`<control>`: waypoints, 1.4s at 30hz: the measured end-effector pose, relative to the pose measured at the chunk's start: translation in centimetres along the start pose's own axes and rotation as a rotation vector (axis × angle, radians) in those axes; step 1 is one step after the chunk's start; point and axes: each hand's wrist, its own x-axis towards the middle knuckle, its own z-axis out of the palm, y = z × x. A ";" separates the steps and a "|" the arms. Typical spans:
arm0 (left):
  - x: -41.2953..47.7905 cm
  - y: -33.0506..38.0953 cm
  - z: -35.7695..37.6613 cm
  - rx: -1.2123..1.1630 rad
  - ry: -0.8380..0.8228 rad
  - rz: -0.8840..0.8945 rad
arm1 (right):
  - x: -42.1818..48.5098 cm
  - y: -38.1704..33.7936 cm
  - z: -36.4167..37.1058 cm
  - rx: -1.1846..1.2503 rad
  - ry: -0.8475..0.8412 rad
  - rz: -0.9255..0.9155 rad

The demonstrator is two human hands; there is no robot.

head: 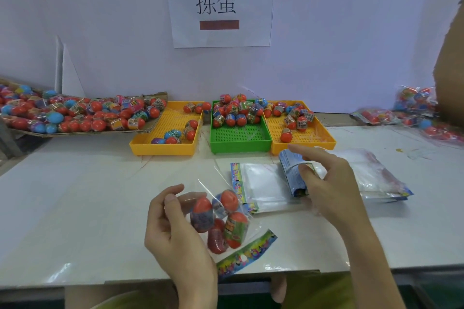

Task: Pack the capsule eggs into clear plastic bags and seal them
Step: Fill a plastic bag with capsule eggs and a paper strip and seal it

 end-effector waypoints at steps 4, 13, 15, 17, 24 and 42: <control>0.0 0.0 0.0 0.012 -0.013 -0.004 | -0.2 -0.6 -0.3 0.067 0.080 -0.063; -0.2 0.2 -0.1 0.093 -0.082 0.060 | -0.9 -2.6 0.5 0.240 -0.185 -0.177; -0.1 0.1 -0.1 0.093 -0.106 0.067 | -1.3 -3.4 1.0 0.389 -0.267 -0.159; -0.2 0.1 -0.2 0.108 -0.129 0.078 | -1.7 -4.0 1.6 0.380 -0.369 -0.130; -0.2 0.4 0.0 0.110 -0.165 0.069 | -2.7 -4.7 4.2 0.282 -0.438 -0.014; 0.8 0.9 -0.3 -0.112 -0.410 -0.240 | -2.2 -3.5 4.4 0.684 -0.275 0.103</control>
